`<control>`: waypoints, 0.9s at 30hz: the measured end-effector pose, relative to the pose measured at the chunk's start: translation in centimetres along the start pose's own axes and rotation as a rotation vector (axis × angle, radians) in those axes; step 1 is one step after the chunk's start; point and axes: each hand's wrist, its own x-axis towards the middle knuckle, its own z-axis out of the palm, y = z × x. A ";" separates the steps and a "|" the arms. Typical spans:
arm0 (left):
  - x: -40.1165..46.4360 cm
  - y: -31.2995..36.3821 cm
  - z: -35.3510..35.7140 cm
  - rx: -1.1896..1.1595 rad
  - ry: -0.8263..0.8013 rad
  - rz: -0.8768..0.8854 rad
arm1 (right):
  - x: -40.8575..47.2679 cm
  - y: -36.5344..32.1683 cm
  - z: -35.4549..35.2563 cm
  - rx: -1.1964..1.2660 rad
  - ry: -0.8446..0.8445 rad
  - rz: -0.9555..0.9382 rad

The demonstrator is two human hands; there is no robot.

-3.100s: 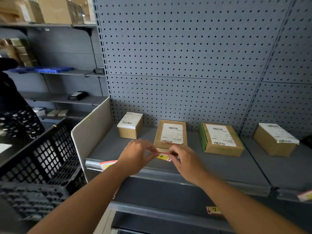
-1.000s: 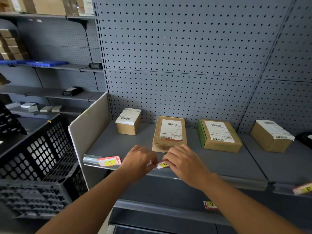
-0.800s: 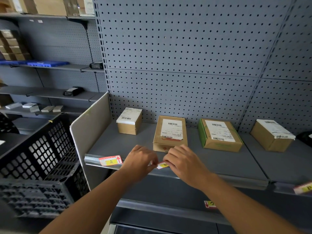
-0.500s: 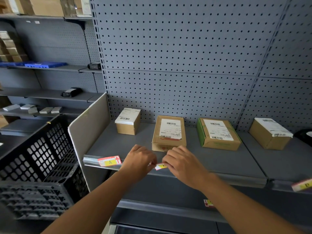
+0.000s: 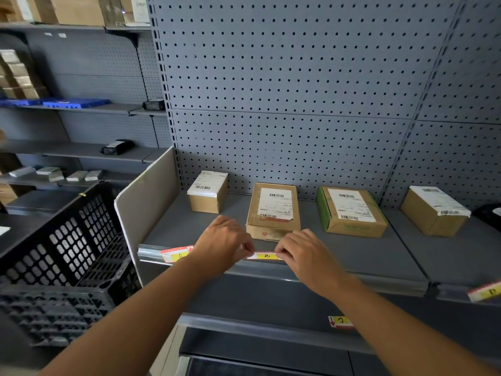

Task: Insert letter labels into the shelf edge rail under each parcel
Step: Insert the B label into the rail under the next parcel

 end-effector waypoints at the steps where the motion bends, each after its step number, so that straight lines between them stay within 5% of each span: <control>1: 0.0 0.0 0.0 0.004 -0.009 0.002 | -0.2 -0.2 0.1 -0.003 0.023 0.017; 5: -0.2 -0.1 0.0 -0.018 -0.064 -0.003 | -2.2 -1.4 1.1 -0.050 0.129 0.162; 9: -0.7 -0.2 0.3 -0.033 -0.070 -0.049 | -4.6 -2.0 3.0 -0.298 0.007 -0.004; 15: -0.9 0.4 1.0 -0.012 -0.047 -0.075 | -5.0 -2.3 5.0 -0.451 -0.054 -0.005; 27: -0.3 0.6 1.4 -0.040 -0.042 -0.054 | -4.6 -2.5 5.8 -0.435 -0.035 0.079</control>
